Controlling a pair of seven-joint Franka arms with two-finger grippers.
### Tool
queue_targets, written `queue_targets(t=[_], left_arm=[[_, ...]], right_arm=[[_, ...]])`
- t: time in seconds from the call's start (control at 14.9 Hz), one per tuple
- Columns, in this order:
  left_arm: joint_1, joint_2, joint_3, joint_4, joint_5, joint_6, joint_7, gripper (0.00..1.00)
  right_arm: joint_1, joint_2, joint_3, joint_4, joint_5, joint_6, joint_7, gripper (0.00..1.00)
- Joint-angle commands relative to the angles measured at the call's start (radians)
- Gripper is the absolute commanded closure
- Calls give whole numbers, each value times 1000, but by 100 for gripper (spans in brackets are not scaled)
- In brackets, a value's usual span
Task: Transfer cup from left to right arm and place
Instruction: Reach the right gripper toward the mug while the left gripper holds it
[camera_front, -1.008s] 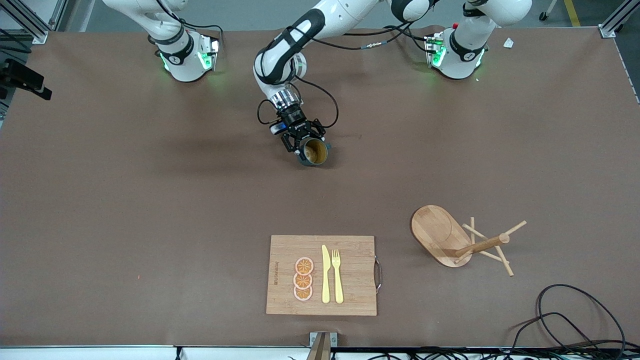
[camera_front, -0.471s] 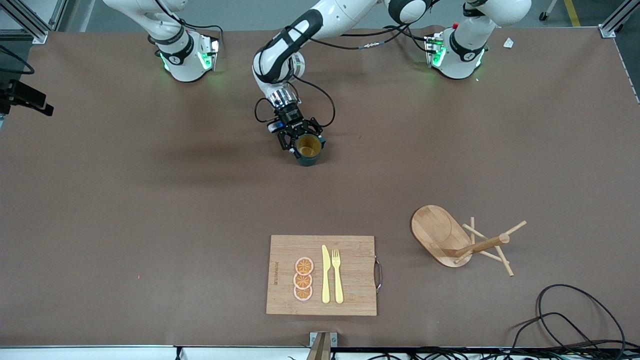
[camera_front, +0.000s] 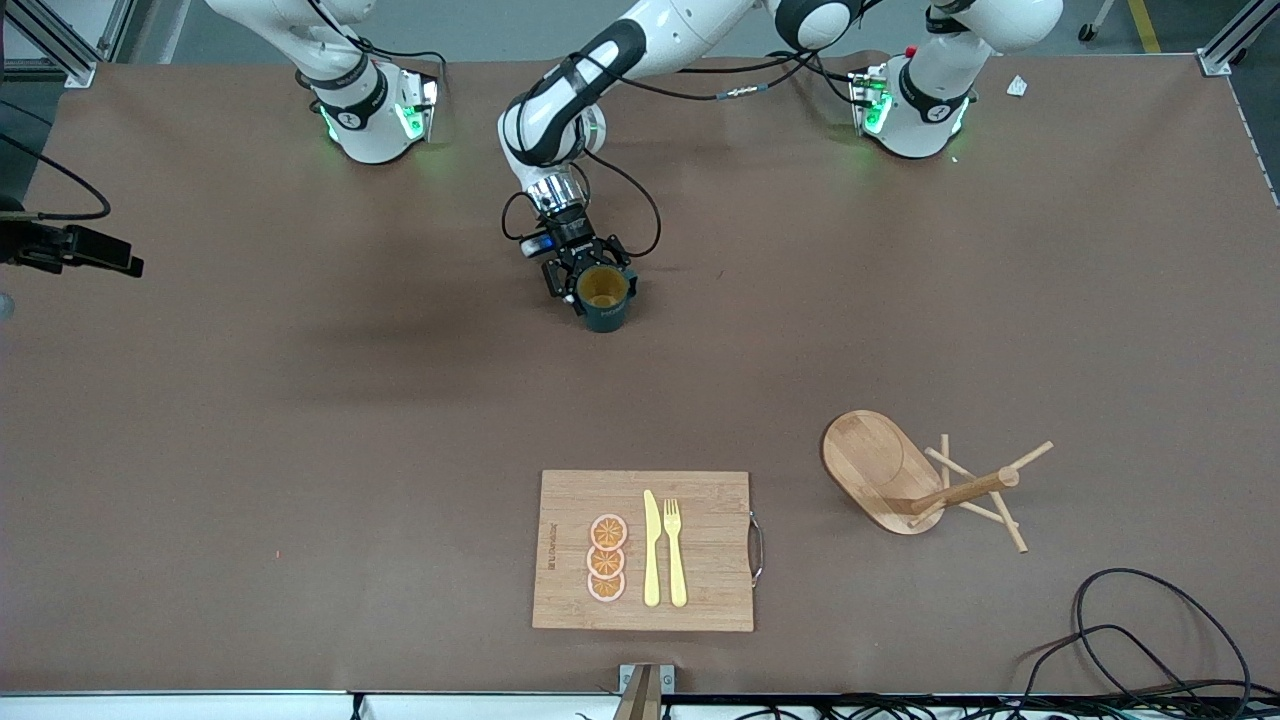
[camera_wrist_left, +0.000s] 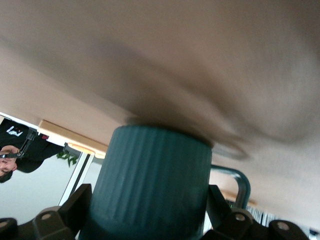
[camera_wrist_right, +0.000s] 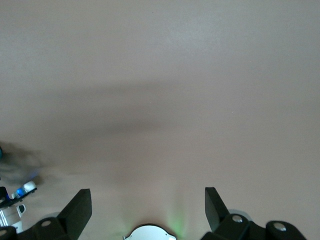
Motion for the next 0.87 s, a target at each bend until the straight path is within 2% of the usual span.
queue_targets(t=[0.0,0.2,0.34,0.54,0.81], left_arm=[[6,9,1,34,-46,70,-42,0],[18,-13,3,34,-89,127,-48,0],[24,-18,3,36,-123,159,-51,0],[30,-34,4,36,-143,190,-89,0],[44,-61,1,36,-178,199,-93,0]], right_arm=[[14,0,15,-2,6,12,129,0],[75,11,17,-40,18,67,247,0],[71,32,15,-57,66,92,255,0],[80,45,17,-101,78,165,284,0],[124,80,17,-110,107,199,363,0]])
